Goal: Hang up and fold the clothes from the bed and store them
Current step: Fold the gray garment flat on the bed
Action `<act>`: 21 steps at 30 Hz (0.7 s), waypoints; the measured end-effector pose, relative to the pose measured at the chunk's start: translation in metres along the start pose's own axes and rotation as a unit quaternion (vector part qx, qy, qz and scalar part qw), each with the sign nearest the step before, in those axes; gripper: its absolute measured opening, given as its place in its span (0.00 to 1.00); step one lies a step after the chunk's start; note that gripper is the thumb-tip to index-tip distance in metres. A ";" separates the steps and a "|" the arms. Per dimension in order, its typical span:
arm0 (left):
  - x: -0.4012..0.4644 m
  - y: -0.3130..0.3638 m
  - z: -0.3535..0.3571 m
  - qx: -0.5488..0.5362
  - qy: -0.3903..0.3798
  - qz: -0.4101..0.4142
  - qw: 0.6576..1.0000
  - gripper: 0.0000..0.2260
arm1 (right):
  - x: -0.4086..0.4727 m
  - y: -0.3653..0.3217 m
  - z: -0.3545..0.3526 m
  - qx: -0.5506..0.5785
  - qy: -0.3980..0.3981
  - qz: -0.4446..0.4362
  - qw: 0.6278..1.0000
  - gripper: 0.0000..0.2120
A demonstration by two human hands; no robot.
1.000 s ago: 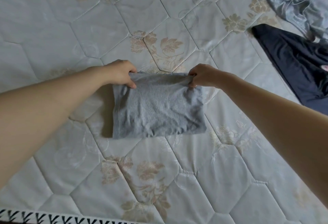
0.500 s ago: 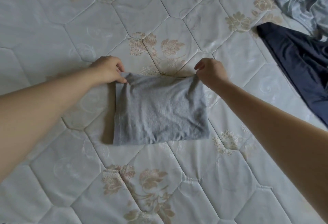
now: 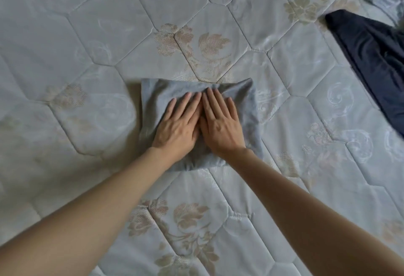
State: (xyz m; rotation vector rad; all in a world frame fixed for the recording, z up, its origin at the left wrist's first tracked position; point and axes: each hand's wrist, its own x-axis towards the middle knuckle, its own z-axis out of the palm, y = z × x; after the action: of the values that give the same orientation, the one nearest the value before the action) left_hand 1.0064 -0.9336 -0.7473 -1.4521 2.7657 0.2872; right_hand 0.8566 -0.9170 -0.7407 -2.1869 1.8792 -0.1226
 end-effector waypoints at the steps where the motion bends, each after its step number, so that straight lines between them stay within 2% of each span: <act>1: 0.002 -0.002 0.002 0.010 -0.003 -0.008 1.000 0.26 | 0.003 0.005 0.001 -0.012 -0.019 0.005 1.000 0.27; 5: 0.013 -0.011 0.002 0.028 -0.004 -0.076 0.997 0.26 | 0.019 0.035 -0.006 -0.057 -0.042 0.041 0.997 0.29; 10: 0.026 -0.034 0.001 0.017 -0.010 -0.149 0.989 0.27 | 0.027 0.061 -0.016 -0.089 -0.073 0.046 0.992 0.30; 15: 0.030 -0.034 -0.004 -0.011 -0.025 -0.201 0.979 0.28 | 0.026 0.055 -0.021 -0.091 -0.071 0.081 0.990 0.32; 17: 0.023 -0.022 -0.007 0.007 0.002 -0.189 0.982 0.28 | 0.018 0.037 -0.019 -0.068 -0.035 0.073 0.994 0.31; 21: -0.013 0.015 0.005 0.020 0.045 -0.114 0.992 0.26 | -0.013 -0.007 0.002 -0.032 -0.001 0.011 0.999 0.27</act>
State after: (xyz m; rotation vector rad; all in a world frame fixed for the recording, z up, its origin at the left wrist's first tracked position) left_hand 1.0013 -0.9139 -0.7486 -1.7914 2.6185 0.1670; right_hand 0.8613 -0.9034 -0.7396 -2.2056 1.9325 -0.0574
